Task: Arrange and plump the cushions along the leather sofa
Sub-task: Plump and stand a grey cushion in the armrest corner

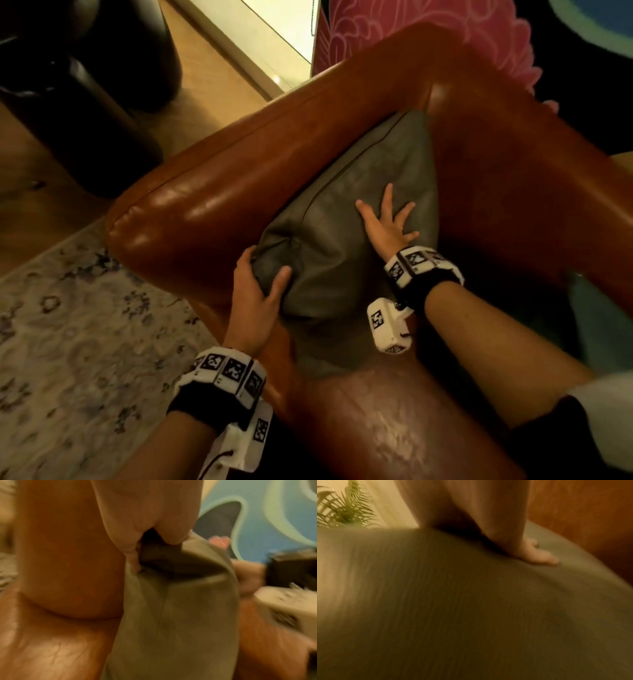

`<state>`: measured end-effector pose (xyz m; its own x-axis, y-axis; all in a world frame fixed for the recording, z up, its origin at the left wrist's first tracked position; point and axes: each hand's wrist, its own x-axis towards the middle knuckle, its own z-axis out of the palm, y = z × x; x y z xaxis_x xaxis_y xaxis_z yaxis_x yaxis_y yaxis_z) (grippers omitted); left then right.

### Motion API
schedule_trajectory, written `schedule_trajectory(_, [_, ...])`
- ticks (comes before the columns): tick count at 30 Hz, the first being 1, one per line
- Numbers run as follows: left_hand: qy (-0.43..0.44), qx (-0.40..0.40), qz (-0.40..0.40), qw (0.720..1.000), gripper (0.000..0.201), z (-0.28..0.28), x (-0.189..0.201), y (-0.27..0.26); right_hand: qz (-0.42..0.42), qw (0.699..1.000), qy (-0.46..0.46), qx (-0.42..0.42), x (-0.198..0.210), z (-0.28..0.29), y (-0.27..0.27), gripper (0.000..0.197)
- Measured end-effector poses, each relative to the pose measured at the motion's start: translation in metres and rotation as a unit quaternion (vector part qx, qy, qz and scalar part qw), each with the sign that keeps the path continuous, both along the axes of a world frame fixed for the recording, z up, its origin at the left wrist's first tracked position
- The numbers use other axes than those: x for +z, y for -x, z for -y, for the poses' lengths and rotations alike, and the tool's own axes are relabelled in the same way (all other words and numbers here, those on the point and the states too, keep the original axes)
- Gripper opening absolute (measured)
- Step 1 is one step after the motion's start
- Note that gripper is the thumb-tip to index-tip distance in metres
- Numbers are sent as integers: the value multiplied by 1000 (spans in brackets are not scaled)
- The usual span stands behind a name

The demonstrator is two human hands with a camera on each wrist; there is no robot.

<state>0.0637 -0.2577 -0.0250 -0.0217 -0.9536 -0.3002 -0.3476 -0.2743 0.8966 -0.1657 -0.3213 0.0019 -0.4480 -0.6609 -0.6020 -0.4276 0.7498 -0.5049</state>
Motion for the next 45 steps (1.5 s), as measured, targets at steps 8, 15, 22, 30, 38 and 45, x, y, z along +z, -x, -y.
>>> schedule_trajectory(8, [52,-122,139,981,65,-9,13,-12,-83,988,122,-48,59,39,92,81])
schedule_trajectory(15, [71,-69,74,992,35,-21,35,-40,-113,986,123,2,55,57,120,43])
schedule_trajectory(22, [103,36,87,990,14,-22,48,-39,-124,973,196,-8,47,42,135,42])
schedule_trajectory(30, [273,-15,367,889,58,-98,41,43,-262,898,318,158,8,-96,48,65])
schedule_trajectory(38, [198,-213,475,830,75,-63,-17,75,-267,932,168,178,-18,-47,18,74])
schedule_trajectory(45, [139,-208,502,828,84,0,-12,84,-216,919,53,325,-11,48,28,65])
